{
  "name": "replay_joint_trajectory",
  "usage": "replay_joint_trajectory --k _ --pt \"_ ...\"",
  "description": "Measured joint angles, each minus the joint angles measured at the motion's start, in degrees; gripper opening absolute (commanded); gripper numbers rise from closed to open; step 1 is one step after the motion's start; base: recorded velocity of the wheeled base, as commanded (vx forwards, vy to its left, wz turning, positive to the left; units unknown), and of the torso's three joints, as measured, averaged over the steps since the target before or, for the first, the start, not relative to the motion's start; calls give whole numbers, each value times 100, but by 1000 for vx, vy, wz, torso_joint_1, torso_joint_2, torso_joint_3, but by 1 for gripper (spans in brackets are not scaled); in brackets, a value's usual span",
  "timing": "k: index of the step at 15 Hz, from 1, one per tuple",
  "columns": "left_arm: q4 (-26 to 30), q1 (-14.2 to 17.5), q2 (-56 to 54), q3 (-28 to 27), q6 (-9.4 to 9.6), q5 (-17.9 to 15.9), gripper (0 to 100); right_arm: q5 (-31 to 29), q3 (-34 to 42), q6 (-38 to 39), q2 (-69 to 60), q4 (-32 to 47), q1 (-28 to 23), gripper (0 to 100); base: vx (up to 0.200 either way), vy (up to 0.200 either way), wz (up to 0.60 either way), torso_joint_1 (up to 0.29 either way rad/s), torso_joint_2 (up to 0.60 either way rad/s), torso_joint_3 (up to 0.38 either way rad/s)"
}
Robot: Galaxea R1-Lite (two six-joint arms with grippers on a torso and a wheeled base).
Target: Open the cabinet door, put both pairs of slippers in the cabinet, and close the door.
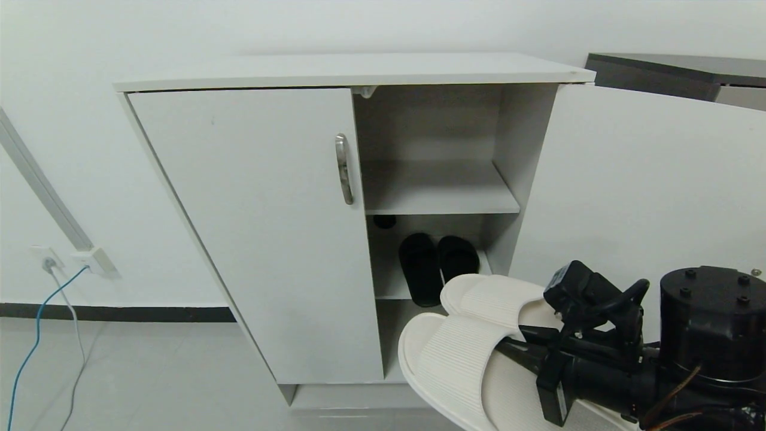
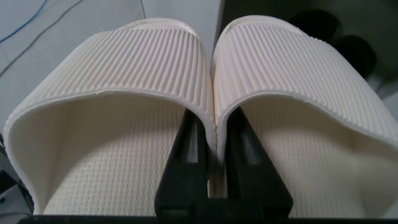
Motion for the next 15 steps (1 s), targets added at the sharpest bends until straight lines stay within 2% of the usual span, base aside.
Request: replay_joint_trajectory --k 4,6,10,12,15 --pt "0 -7 0 0 2 0 0 -33 -62 9 172 -49 89 0 0 0 0 0 0 0" --pt "0 0 0 0 2 0 0 -249 -179 77 336 -218 172 0 0 0 0 0 0 0" --pt "0 0 0 0 2 -2 0 -1954 -940 984 972 -347 592 0 0 0 0 0 0 0" --pt "0 0 0 0 2 0 0 -2723 -1454 1164 1326 -273 824 0 0 0 0 0 0 0" --pt "0 0 0 0 2 0 0 -3694 -2313 1553 1748 490 1048 0 0 0 0 0 0 0"
